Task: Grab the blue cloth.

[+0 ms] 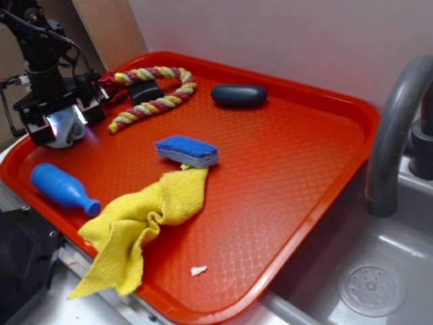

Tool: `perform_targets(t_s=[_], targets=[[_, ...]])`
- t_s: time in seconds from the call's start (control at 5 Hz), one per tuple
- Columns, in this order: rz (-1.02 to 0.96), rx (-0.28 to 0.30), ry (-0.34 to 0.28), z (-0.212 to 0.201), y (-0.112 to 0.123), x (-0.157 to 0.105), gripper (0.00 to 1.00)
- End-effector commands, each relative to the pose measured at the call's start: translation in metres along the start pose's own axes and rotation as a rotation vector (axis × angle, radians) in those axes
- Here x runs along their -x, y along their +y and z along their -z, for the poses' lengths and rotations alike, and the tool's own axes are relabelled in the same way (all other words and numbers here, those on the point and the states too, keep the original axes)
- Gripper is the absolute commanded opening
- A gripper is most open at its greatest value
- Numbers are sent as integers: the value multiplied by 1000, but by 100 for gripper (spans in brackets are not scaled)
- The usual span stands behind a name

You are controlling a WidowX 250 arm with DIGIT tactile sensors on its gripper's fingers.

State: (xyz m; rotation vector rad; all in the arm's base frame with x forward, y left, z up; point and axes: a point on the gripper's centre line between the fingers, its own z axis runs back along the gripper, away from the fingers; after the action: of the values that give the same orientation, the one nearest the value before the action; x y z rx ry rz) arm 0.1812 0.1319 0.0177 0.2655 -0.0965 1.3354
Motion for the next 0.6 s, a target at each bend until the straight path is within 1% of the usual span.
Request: perform_targets(t_s=[0.0,0.2,0.4], targets=[[40,15,9,-8,15,8,0],[223,12,78,-34,6,13,0],[461,141,88,-95,-17,38,0]])
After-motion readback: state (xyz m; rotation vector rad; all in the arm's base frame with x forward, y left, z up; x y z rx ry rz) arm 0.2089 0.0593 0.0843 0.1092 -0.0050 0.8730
